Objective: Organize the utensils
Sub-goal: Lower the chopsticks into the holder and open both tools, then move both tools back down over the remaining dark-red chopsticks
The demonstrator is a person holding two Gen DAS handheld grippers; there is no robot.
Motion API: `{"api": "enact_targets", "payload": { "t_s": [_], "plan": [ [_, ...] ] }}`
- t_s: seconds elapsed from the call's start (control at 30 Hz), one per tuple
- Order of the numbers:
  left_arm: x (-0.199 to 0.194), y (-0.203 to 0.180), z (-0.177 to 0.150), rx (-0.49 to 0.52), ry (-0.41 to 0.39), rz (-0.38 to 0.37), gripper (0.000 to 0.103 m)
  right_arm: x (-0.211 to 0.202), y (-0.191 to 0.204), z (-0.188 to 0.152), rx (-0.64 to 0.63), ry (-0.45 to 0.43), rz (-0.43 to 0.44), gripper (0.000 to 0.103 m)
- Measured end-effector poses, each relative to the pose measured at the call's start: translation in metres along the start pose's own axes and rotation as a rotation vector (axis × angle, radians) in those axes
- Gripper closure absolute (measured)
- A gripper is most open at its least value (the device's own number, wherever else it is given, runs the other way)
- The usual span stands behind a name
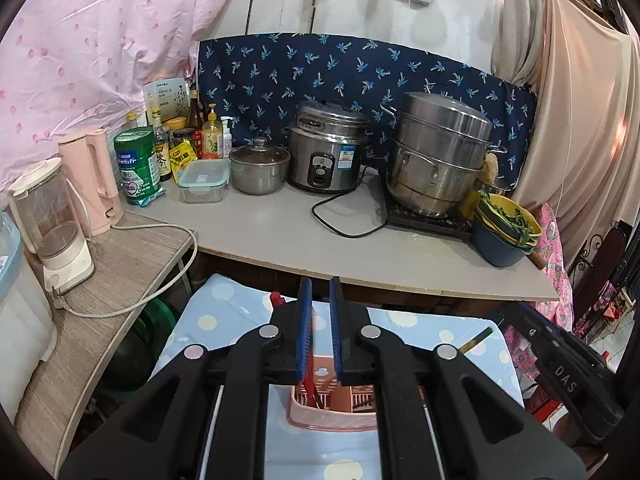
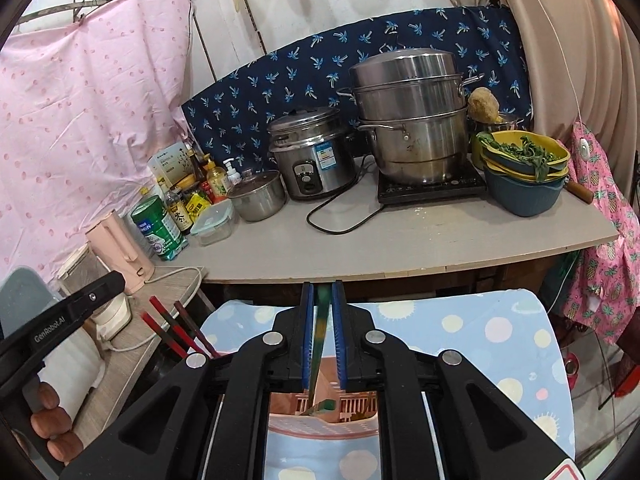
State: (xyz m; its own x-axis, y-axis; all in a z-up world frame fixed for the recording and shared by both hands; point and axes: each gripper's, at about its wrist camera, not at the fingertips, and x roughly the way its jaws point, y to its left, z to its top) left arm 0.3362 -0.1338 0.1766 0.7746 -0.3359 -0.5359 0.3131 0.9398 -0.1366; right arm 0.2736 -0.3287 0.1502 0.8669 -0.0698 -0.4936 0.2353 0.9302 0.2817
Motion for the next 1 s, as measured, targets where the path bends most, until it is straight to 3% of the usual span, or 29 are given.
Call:
{"api": "enact_targets", "payload": {
  "t_s": [0.13, 0.2, 0.6, 1.0],
  "plan": [
    [-0.002, 0.000, -0.003, -0.001, -0.006, 0.013, 0.072, -0.007, -0.001, 0.001, 0.003, -0.019, -0.001, 0.079],
    [-0.003, 0.000, -0.005, 0.002, -0.006, 0.019, 0.069, -0.011, -0.001, 0.001, 0.004, -0.026, 0.000, 0.077],
    [-0.027, -0.004, -0.021, 0.041, -0.011, 0.042, 0.067, -0.043, 0.009, -0.011, -0.027, -0.036, 0.015, 0.076],
    [-0.061, -0.005, -0.051, 0.063, -0.004, 0.048, 0.066, -0.086, 0.020, -0.050, -0.060, -0.027, 0.024, 0.076]
  ]
}}
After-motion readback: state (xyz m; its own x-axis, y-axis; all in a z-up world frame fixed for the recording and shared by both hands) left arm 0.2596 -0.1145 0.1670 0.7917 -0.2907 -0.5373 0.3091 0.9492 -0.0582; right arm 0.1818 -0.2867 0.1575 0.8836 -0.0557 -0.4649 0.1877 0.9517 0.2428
